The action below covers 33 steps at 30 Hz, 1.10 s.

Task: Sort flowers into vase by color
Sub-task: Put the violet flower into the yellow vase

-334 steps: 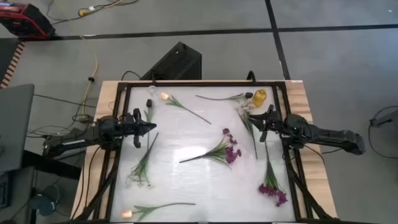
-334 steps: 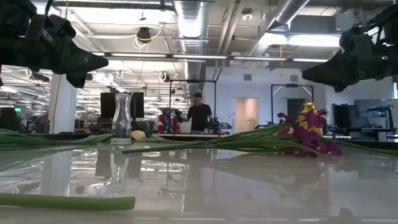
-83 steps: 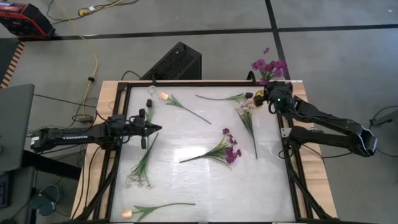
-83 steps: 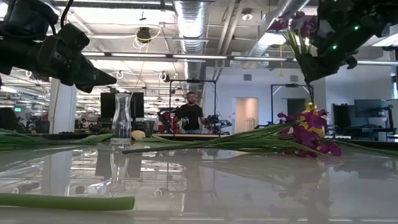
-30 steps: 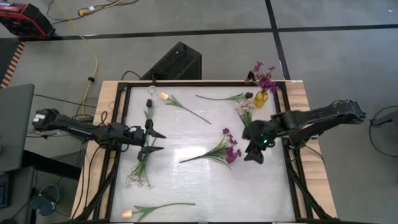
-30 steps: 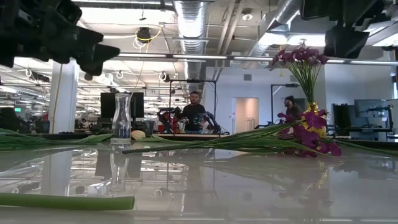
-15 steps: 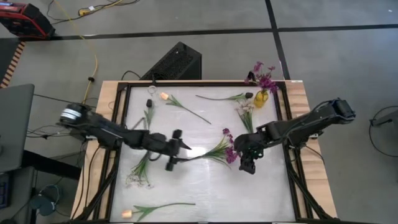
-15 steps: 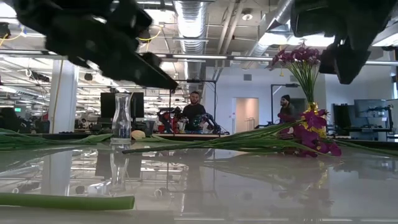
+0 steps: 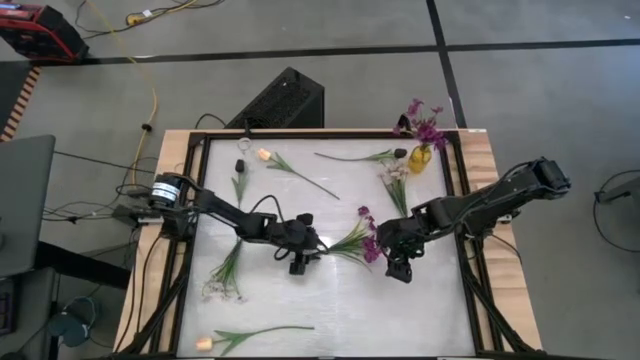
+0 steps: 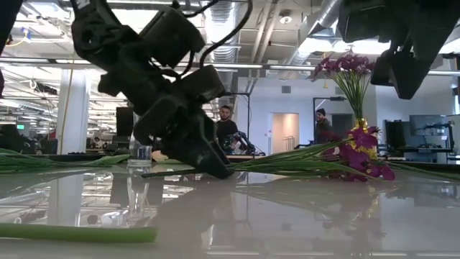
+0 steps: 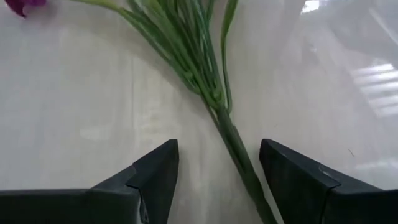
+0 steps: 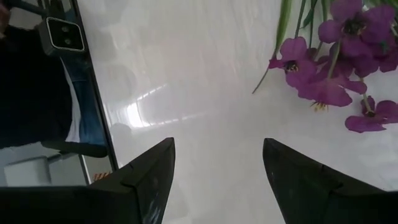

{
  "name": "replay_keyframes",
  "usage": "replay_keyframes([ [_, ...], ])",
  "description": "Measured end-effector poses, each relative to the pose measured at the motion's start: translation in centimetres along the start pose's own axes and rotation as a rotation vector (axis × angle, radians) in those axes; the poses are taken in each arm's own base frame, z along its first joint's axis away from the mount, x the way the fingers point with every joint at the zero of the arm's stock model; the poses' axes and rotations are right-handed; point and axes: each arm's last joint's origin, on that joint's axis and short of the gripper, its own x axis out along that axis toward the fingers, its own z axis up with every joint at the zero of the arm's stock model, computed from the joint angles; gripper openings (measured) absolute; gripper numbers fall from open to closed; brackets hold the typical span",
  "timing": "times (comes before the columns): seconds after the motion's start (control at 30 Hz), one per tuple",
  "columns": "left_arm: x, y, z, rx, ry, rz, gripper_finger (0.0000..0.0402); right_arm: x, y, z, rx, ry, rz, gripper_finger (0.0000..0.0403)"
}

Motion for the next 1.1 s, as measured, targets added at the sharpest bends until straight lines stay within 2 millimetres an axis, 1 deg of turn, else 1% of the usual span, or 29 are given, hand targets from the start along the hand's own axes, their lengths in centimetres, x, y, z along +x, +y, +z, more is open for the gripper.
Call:
replay_keyframes([
  [0.1, 0.2, 0.0, -0.5, 0.003, 0.027, 0.007, 0.0208, 0.0, 0.0, 0.1, -0.036, -0.012, -0.011, 0.0269],
  [0.17, 0.1, 0.1, -0.4, 0.012, 0.032, 0.025, 0.0184, 0.0, 0.0, 0.1, -0.061, -0.021, -0.019, 0.0269],
  [0.23, 0.0, 0.0, -0.4, 0.016, 0.033, 0.033, 0.0144, 0.0, 0.0, 0.1, -0.078, -0.027, -0.023, 0.0269],
  [0.3, 0.0, 0.1, -0.4, 0.016, 0.034, 0.036, 0.0095, 0.0, -0.1, 0.2, -0.083, -0.033, -0.028, 0.0269],
  [0.37, 0.0, 0.3, -0.4, 0.014, 0.032, 0.045, 0.0037, 0.0, -0.1, 0.2, -0.082, -0.035, -0.027, 0.0269],
  [0.4, 0.0, 0.5, -0.4, 0.011, 0.030, 0.051, 0.0020, -0.1, -0.1, 0.3, -0.081, -0.038, -0.026, 0.0269],
  [0.47, 0.0, 0.6, -0.3, 0.010, 0.020, 0.054, 0.0014, -0.1, -0.2, 0.3, -0.079, -0.040, -0.025, 0.0269],
  [0.57, -0.8, 1.1, 0.4, 0.025, 0.007, 0.068, 0.0011, -0.1, -0.2, 0.3, -0.078, -0.040, -0.026, 0.0269],
  [0.67, -2.6, 2.0, 1.4, 0.050, 0.015, 0.134, 0.0006, -0.1, -0.1, 0.3, -0.061, -0.029, -0.015, 0.0269],
  [0.77, -5.5, 2.9, 3.1, 0.066, -0.004, 0.221, 0.0005, -0.3, 0.2, 0.4, -0.030, -0.011, 0.024, 0.0269],
  [0.83, -7.5, 3.4, 3.9, 0.071, -0.011, 0.259, 0.0006, -0.5, 0.4, 0.5, -0.027, -0.009, 0.040, 0.0269],
  [0.97, -11.8, 3.7, 6.2, 0.097, -0.131, 0.306, 0.0006, -0.5, 0.5, 0.6, -0.063, -0.017, 0.042, 0.0269],
  [1.1, -15.3, 3.7, 8.0, 0.101, -0.317, 0.344, 0.0006, -0.4, 0.2, 0.7, -0.153, -0.070, -0.042, 0.0269],
])
